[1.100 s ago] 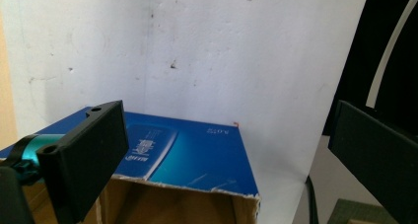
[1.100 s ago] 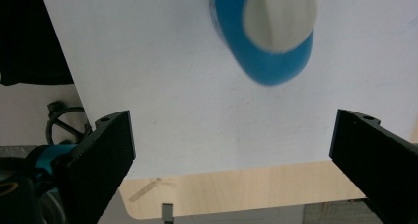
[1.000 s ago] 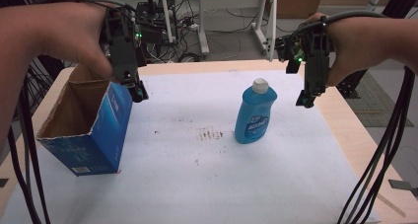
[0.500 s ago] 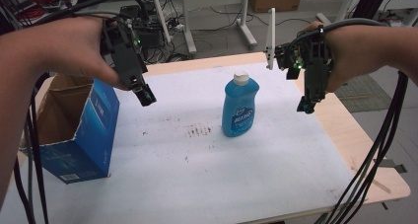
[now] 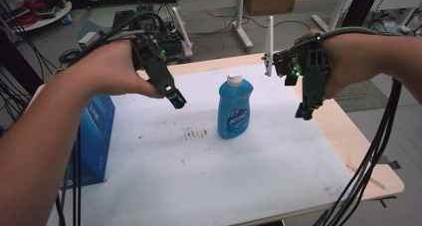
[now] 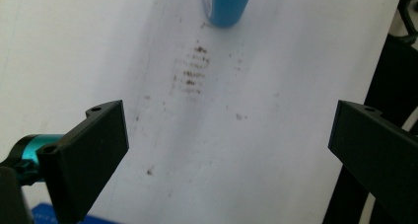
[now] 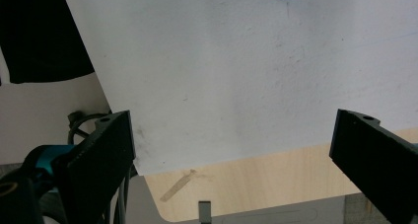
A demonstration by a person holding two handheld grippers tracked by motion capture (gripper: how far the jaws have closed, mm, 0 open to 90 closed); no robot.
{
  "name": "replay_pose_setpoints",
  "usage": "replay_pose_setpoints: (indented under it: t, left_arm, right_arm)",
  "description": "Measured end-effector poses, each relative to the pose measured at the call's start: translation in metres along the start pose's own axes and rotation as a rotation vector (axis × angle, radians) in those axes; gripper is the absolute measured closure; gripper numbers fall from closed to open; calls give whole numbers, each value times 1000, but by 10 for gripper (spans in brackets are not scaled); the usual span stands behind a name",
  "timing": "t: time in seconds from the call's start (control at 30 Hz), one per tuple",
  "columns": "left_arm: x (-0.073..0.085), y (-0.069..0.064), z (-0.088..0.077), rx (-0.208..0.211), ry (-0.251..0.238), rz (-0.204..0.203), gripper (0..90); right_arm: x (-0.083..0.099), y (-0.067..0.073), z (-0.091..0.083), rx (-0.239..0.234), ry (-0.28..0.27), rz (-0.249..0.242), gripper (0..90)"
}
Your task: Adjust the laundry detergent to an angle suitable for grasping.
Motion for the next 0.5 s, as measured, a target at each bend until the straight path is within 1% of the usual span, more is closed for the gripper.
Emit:
replay_pose_setpoints:
  t: [0.07, 0.13, 0.17, 0.2, 0.23, 0.27, 0.37, 0.5]
  left_arm:
    - [-6, 0, 7, -1, -22, -13, 17]
    - [-9, 0, 10, -1, -31, -10, 17]
    - [-13, 0, 16, 3, -47, -11, 17]
    - [-15, 0, 19, 6, -47, -12, 17]
    - [-17, 0, 21, 6, -46, -12, 17]
    - [-18, 0, 23, 6, -49, -10, 17]
    - [-24, -1, 27, 8, -67, -8, 17]
    - [-31, -1, 33, 8, -85, -10, 17]
  right_arm:
    - [0, 0, 0, -2, -2, -3, 25]
    - [0, 0, 0, -1, -2, -1, 25]
    - [0, 0, 0, -1, -3, 8, 25]
    - [1, -1, 0, 4, -5, -6, 25]
    - [1, -1, 0, 2, -3, 3, 25]
    - [2, -1, 0, 4, -2, 0, 25]
    - [3, -1, 0, 3, 0, 12, 25]
    - [4, -2, 1, 0, -3, 6, 25]
Point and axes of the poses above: each handheld gripper's, and its own axes: z roughly forward along the jaws, x roughly out of its underside, y roughly to its left, the point moved 8 cm from there along z, roughly forward along the jaws, and after that the axes turned 4 degrees about x, right-handed, at the moved point
